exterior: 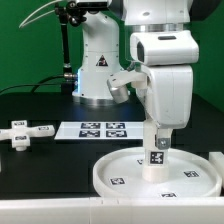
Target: Assemble round table
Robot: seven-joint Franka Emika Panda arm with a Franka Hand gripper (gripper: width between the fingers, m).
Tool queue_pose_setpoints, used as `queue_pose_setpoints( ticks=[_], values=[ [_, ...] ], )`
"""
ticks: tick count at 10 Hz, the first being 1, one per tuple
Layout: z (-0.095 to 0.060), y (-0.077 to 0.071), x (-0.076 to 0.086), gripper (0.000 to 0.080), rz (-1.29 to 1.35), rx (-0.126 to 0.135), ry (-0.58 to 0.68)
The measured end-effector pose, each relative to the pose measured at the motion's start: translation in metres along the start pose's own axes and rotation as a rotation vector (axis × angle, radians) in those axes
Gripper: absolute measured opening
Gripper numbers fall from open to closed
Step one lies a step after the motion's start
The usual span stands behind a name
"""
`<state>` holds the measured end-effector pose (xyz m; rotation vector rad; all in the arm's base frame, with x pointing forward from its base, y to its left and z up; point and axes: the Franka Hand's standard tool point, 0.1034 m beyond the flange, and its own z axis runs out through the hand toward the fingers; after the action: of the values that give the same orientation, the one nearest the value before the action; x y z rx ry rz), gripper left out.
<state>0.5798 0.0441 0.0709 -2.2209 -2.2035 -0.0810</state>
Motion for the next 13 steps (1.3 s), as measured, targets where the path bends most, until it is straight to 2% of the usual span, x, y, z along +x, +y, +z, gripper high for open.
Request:
queue_pose_setpoints(
  ticks=[1, 5, 7, 10, 13],
  values=[
    [0.001, -0.003, 0.0, 0.041, 0.001, 0.012, -0.001],
    [0.001, -0.003, -0.001, 0.041, 0.055, 0.014, 0.0],
    [0.001, -0.003, -0.003, 0.041, 0.267, 0.023, -0.001],
    [0.001, -0.003, -0.014, 0.041, 0.452, 0.031, 0.01],
    [0.001, -0.003, -0.013, 0.041, 0.646, 0.032, 0.008]
  ],
)
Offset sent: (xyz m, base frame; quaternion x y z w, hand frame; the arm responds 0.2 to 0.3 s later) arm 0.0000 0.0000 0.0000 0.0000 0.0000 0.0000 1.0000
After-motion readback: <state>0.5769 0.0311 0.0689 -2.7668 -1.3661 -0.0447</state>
